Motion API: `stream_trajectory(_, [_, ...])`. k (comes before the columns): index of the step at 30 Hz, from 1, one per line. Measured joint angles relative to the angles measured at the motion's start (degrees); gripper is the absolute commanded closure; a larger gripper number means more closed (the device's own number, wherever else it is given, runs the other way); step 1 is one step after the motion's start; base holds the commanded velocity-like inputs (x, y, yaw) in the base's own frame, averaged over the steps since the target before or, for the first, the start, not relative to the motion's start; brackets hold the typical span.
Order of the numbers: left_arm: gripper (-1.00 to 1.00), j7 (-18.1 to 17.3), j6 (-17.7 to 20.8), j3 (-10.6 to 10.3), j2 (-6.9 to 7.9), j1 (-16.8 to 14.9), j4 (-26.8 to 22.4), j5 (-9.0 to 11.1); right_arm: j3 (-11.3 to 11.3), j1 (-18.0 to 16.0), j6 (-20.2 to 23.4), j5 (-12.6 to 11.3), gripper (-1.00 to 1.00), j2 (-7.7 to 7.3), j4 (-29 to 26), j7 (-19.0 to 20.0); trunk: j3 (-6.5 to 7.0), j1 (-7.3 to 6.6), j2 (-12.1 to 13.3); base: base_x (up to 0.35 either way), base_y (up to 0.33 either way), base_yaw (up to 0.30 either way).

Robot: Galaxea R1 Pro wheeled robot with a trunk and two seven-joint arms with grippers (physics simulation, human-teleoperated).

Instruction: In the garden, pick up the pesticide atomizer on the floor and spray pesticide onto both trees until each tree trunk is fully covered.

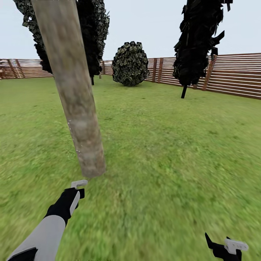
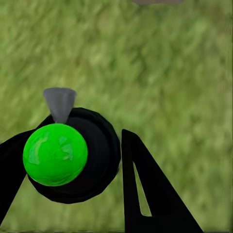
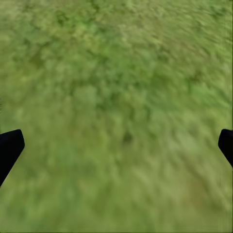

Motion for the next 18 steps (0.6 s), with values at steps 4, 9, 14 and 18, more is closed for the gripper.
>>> stream_trajectory(4, [1.0, -0.01, 0.0, 0.0, 0.0, 0.0, 0.0, 0.0, 0.0, 0.0, 0.0, 0.0, -1.0, 0.01, 0.0, 0.0, 0.0, 0.0, 0.0, 0.007, -0.273, 0.276])
stream_trajectory(9, [1.0, -0.01, 0.02, 0.0, 0.0, 0.0, 0.08, 0.0, 0.03, 0.0, 0.0, 0.0, -1.0, 0.0, 0.0, 0.0, 0.0, 0.0, 0.0, 0.07, -0.243, 0.273])
stream_trajectory(14, [1.0, -0.06, -0.03, 0.0, -0.06, 0.0, 0.51, 0.06, 0.0, 0.0, 0.0, 0.0, -1.0, -0.02, -0.08, -0.04, 0.0, 0.0, 0.0, 0.015, -0.035, 0.079])
stream_trajectory(18, [1.0, 0.0, 1.93, -0.65, -2.21, -6.48, 1.43, 0.17, 0.09, 0.0, 0.0, 0.09, -1.0, -0.01, -0.17, 0.0, -0.01, 0.01, 0.0, 0.0, 0.0, 0.0])
